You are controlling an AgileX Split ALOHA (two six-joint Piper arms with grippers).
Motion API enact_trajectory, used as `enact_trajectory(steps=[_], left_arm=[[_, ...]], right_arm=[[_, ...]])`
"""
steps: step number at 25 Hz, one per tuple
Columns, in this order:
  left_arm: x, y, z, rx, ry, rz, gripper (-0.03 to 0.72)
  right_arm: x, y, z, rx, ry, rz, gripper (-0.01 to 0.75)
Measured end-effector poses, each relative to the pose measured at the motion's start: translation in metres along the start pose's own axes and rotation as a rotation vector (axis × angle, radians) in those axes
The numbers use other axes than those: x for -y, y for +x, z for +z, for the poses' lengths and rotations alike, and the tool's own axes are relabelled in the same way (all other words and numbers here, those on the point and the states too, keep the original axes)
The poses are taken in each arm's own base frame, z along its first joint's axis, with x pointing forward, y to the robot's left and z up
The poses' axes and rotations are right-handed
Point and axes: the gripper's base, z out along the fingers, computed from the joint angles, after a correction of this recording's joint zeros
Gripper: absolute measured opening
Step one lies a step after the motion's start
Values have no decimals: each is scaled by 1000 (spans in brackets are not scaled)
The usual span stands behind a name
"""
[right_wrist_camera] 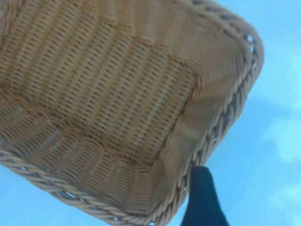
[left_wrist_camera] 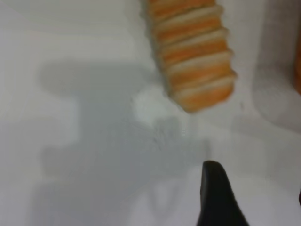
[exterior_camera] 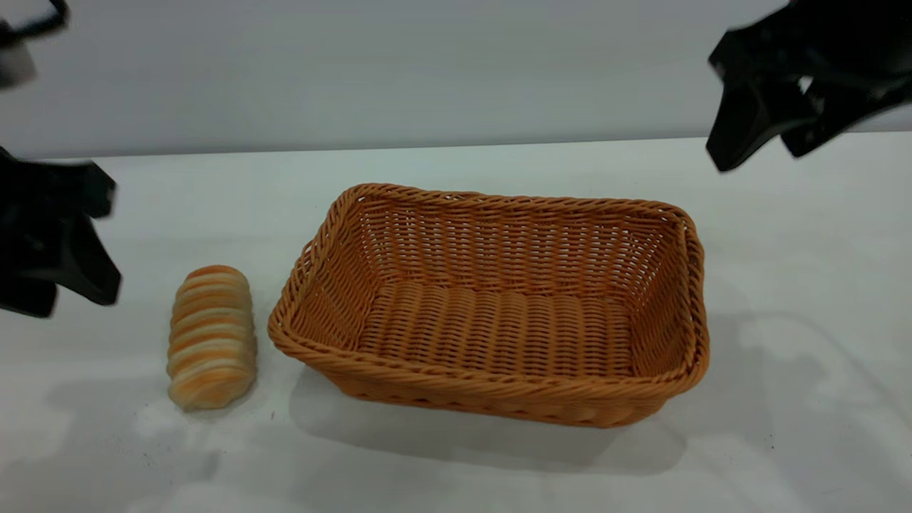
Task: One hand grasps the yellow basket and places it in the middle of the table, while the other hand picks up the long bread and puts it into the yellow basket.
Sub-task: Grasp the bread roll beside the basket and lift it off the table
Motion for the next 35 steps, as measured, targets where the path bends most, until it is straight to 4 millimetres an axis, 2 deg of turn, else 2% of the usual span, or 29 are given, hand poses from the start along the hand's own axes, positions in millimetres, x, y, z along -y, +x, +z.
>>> enact_trajectory(steps=[4, 12, 21, 30, 33, 35], left_arm=[[-3, -5, 23, 27, -17, -10, 463], [-7, -14, 59, 96, -41, -17, 463], [-7, -31, 106, 54, -60, -21, 463], [-9, -37, 145, 12, -75, -23, 458], [-9, -38, 151, 7, -76, -23, 410], [-9, -39, 151, 7, -76, -23, 336]], right_arm=[[-1, -2, -10, 29, -4, 1, 575], [-9, -1, -12, 24, -52, -19, 575], [-12, -1, -12, 27, -69, -42, 575], [-12, -1, -12, 26, -71, -51, 575], [-12, -1, -12, 27, -70, -58, 575], [-12, -1, -12, 27, -71, -62, 575]])
